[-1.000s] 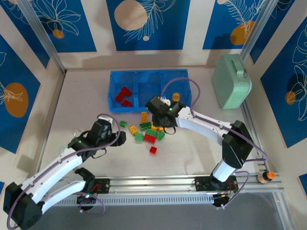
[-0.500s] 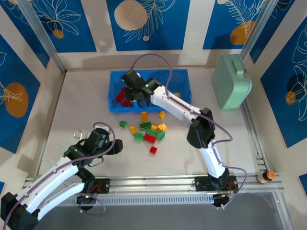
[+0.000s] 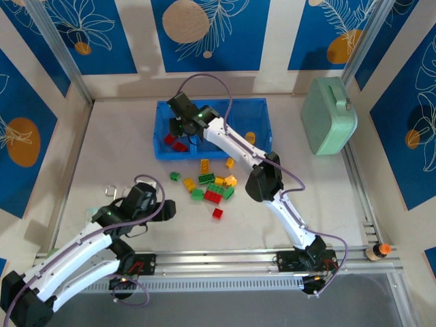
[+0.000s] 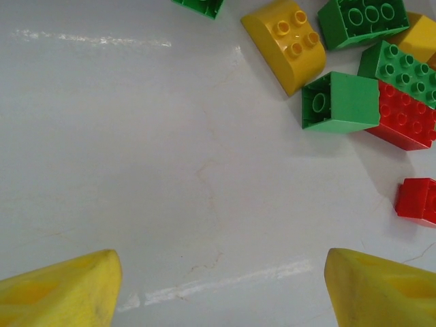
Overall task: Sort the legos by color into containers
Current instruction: Place the lego in the container, then pick up the lego from the center of the table.
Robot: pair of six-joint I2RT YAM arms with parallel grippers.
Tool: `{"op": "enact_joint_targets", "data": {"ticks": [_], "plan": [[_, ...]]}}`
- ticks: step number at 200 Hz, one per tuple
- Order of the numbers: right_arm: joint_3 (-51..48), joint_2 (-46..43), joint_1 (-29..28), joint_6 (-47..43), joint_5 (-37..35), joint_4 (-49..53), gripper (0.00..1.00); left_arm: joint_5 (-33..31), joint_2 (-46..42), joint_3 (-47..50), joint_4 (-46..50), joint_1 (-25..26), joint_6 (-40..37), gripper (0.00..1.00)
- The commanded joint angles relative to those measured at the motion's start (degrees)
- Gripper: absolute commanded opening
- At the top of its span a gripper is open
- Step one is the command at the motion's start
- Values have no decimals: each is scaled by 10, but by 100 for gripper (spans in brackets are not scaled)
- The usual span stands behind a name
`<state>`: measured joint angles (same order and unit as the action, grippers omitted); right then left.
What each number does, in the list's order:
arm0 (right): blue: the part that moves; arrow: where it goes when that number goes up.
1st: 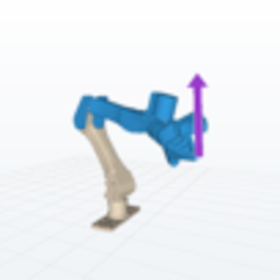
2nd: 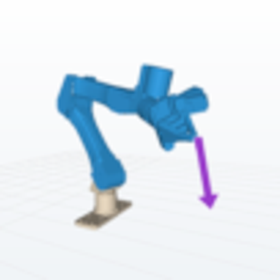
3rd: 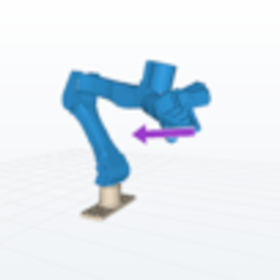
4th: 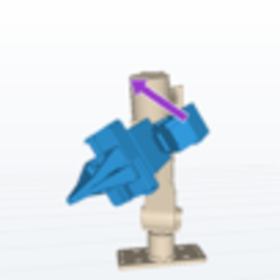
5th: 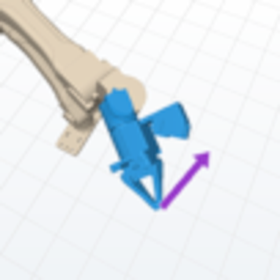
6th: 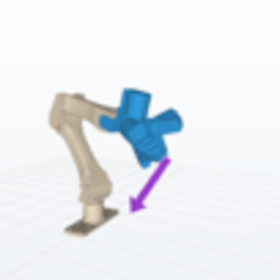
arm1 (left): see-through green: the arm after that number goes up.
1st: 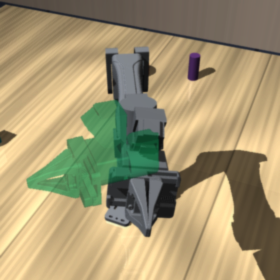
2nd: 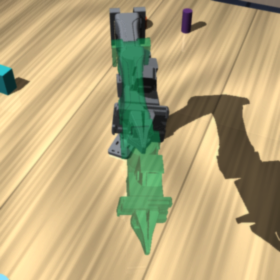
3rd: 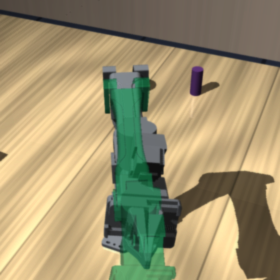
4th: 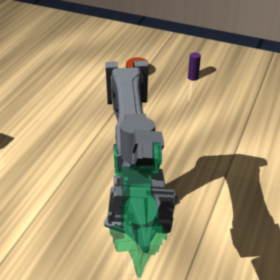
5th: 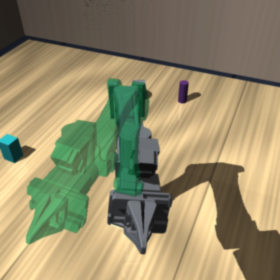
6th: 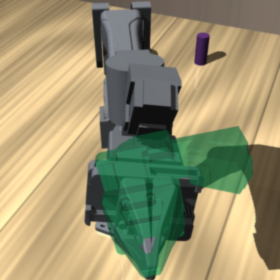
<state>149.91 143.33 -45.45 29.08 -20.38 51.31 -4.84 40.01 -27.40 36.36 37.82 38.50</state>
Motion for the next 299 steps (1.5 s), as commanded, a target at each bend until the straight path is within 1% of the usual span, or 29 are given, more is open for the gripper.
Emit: {"op": "enact_joint_targets", "data": {"ticks": [1, 8, 14, 22, 45, 66, 88, 118, 146, 165, 184, 207, 228, 248, 299], "plan": [[34, 17, 13, 1, 37, -13, 49, 3, 2, -32, 23, 6, -11, 78], [41, 19, 15, 3, 48, -11, 69, -1, 2, -37, 25, 6, -12, 78], [45, 18, 17, 3, 60, -10, 80, -2, 3, -41, 26, 6, -13, 79], [56, 16, 18, 5, 66, -1, 82, -1, 6, -47, 24, 6, -13, 79], [53, -19, 13, 1, 52, 21, 82, 12, 34, -67, 7, 6, -17, 79], [-15, -88, 7, -12, 38, 20, 81, -1, 78, -91, 4, 7, -24, 80], [-146, -188, -1, -29, 22, -20, 80, 12, 116, -108, -23, 6, -30, 80], [-336, -331, -14, -39, -18, -84, 80, -6, 192, -142, -40, -7, -55, 81], [-512, -448, -19, -24, -47, -139, 80, -3, 276, -172, -75, -41, -73, 81], [-605, -508, -19, -1, -70, -151, 79, -5, 334, -196, -97, -67, -88, 80], [-697, -563, -18, 25, -75, -166, 77, -9, 390, -226, -104, -91, -100, 78], [-796, -617, -12, 65, -77, -180, 75, -2, 436, -245, -126, -116, -109, 77], [-867, -655, -1, 94, -67, -194, 73, 9, 476, -263, -140, -133, -117, 77], [-913, -681, 7, 114, -60, -200, 73, 16, 500, -283, -137, -138, -126, 74], [-1008, -712, 24, 160, -41, -216, 71, 47, 545, -284, -156, -137, -130, 73]]}}
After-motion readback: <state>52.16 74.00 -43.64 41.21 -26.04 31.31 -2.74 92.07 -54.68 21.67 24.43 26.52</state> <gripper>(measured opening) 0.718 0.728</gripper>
